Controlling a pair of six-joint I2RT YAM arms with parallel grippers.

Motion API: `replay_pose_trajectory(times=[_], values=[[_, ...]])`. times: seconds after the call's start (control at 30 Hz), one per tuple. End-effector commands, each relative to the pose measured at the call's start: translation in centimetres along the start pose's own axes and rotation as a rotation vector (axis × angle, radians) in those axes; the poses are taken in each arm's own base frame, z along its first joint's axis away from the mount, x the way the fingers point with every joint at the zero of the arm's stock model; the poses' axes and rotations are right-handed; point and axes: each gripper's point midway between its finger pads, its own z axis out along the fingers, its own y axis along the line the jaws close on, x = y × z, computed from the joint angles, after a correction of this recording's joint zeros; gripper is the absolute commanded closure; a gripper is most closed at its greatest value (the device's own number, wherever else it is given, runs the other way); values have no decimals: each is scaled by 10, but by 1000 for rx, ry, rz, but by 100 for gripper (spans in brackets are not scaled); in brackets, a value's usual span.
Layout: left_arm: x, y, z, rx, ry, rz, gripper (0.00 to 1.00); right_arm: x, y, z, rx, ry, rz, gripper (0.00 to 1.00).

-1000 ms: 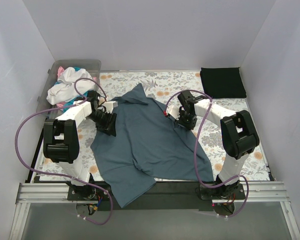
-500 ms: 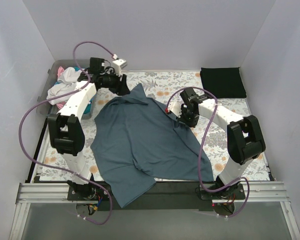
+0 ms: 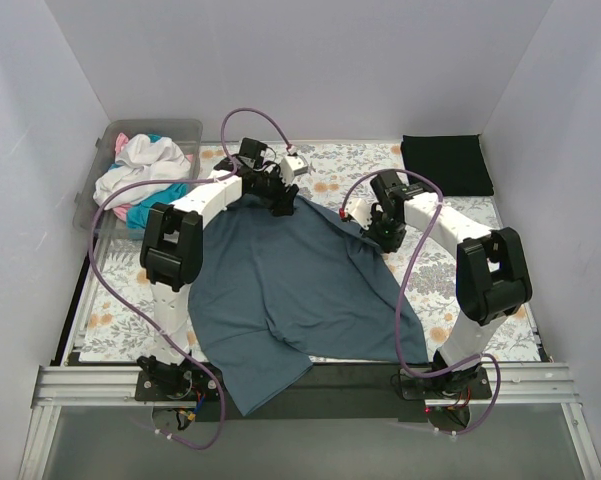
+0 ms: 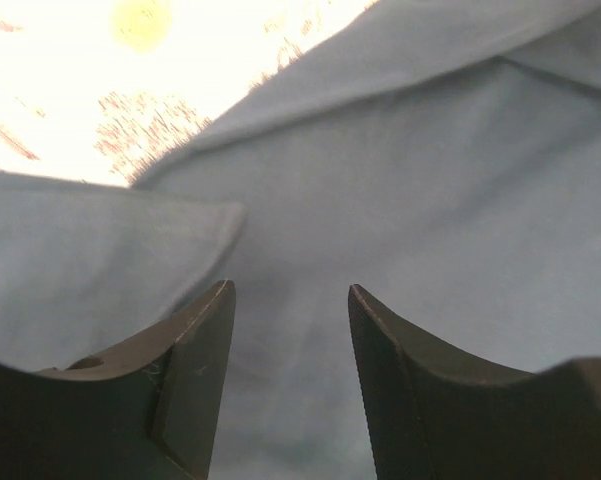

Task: Fold and stack the t-shirts
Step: Flatten the tshirt out

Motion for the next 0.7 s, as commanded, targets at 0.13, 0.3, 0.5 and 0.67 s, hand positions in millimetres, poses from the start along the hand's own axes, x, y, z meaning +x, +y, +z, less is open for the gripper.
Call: replay_pose_trajectory(times=[0.13,0.3,0.5,0.67], values=[[-18,20,14,-65,-37,127,56,-6,-7,-9,-12,-22,31,99],[-5,27,28,-64,-10,149,58,-8,-11,-10,-19,-23,39,99],[-4,38,35,-98,1,151,71,-8,-17,-9,-17,-13,45,99],[-15,42,26,-134,-21,153,94,-15,-29,-18,14,-18,33,99]])
